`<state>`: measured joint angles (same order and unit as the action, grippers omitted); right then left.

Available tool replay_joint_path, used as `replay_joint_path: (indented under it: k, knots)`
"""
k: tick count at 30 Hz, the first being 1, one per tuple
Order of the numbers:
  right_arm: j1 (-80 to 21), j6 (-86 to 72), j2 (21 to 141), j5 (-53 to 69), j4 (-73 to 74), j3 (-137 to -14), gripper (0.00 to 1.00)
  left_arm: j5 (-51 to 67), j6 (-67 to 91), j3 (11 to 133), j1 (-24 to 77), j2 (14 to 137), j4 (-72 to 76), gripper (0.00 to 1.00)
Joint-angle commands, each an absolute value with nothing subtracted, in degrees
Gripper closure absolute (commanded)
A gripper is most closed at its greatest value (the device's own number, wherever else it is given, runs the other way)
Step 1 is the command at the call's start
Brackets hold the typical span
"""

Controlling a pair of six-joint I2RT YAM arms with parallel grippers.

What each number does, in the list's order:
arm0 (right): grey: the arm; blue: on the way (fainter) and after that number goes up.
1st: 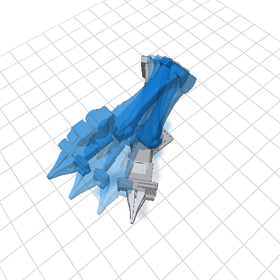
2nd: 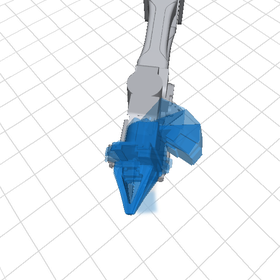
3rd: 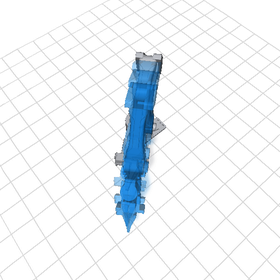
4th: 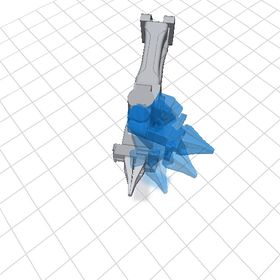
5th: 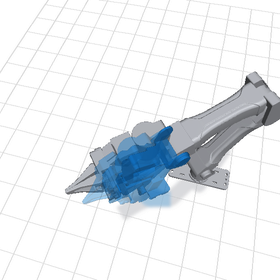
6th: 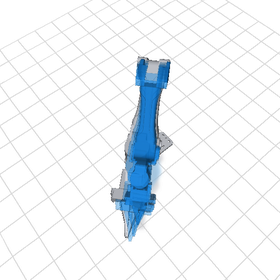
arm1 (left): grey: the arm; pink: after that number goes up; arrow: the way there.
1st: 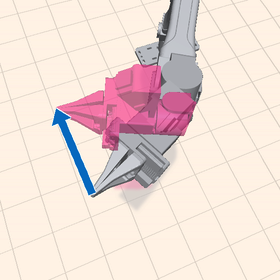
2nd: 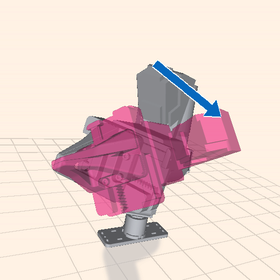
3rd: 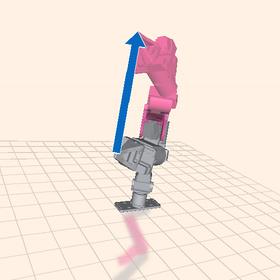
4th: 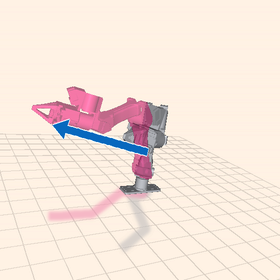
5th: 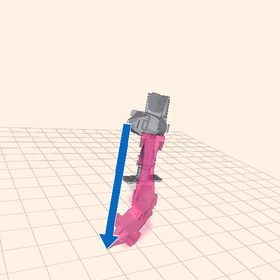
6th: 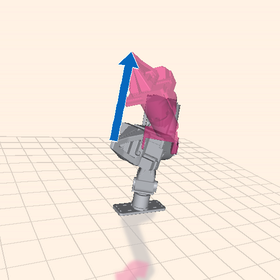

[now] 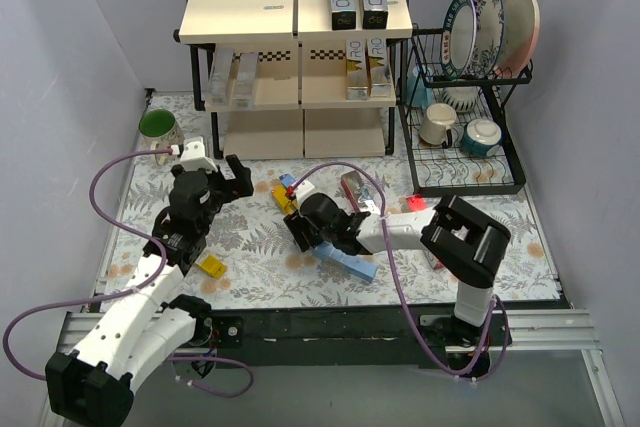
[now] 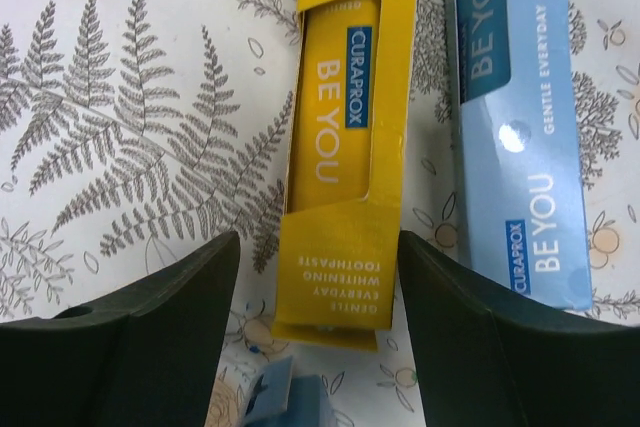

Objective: Place and organize the toothpastes onto the shelf
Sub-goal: Pick up the toothpaste from the center of the board.

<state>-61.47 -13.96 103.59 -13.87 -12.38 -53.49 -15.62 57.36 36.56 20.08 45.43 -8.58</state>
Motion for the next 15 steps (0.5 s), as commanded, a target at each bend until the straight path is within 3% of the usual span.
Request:
replay_joint_path:
  k: [1,3,8,15]
  knots:
    - [-62.31,-12.40,107.05,-15.29,-10.29,-55.02,0.33,-9.34,52.57,35.07,19.78,43.60,-6.59,0.02]
    - [-62.40,-11.25,105.92,-15.12,-10.02,-54.23,0.36,-7.39,51.77,34.54,19.86,42.98,-6.07,0.02]
    - [-62.40,-5.81,97.57,-12.14,-10.46,-49.23,0.58,3.74,47.65,33.84,19.78,41.66,-5.28,0.02]
    - [-62.23,4.03,85.62,-0.46,-4.15,-48.60,0.61,17.39,41.59,33.83,19.86,40.52,-6.14,0.02]
